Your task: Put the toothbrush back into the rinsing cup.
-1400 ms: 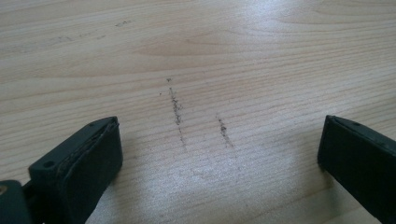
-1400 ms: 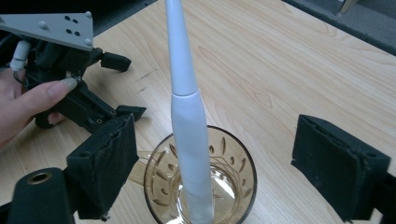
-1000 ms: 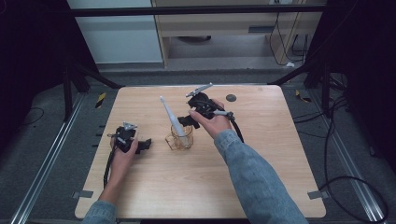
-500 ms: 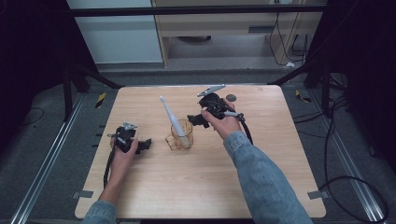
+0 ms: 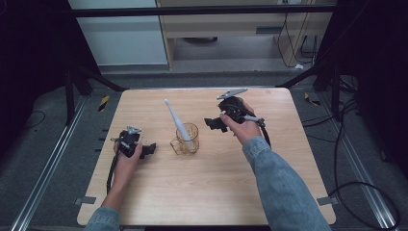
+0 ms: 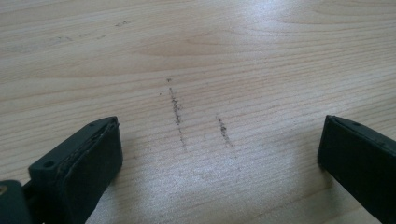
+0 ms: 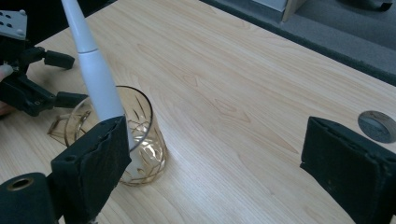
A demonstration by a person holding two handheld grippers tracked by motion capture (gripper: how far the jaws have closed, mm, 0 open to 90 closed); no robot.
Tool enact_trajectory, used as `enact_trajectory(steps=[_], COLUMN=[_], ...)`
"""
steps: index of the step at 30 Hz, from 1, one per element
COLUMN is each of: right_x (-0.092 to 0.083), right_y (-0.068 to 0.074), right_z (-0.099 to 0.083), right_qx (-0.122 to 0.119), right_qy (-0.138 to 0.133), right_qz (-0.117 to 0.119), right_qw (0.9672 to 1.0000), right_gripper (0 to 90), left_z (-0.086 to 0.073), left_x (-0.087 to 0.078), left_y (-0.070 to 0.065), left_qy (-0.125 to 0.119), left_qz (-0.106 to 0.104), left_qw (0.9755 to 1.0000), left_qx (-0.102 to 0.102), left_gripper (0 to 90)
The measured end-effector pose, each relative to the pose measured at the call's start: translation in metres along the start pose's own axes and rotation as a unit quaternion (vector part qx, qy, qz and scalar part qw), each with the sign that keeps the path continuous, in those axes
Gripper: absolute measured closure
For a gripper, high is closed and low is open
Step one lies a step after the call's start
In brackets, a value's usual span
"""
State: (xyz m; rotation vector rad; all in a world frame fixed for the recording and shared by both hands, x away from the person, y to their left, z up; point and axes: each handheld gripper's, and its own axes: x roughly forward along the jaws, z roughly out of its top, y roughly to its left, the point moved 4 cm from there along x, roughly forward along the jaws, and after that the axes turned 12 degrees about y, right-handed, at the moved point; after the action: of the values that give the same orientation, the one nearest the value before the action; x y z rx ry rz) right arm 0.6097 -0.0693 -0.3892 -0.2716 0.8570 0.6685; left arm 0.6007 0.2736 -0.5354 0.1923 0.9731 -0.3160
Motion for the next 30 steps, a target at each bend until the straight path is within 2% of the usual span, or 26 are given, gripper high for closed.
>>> enact_trajectory(steps=[15, 30], right_x=[-0.015, -0.023], right_y=[-0.023, -0.036], right_z=[-0.027, -0.049], right_qx=[0.011, 0.026], right_qy=[0.002, 0.005], right_qz=[-0.015, -0.018], right_qw=[0.9998, 0.9995], right_gripper=[8.3, 8.0], left_z=[0.000, 0.000], left_x=[0.000, 0.000], left_y=[0.000, 0.000], left_qy=[0.000, 0.000], left_qz=[0.000, 0.000], left_qw=[1.0000, 1.0000], left_qx=[0.000, 0.000], left_gripper=[0.0, 0.0])
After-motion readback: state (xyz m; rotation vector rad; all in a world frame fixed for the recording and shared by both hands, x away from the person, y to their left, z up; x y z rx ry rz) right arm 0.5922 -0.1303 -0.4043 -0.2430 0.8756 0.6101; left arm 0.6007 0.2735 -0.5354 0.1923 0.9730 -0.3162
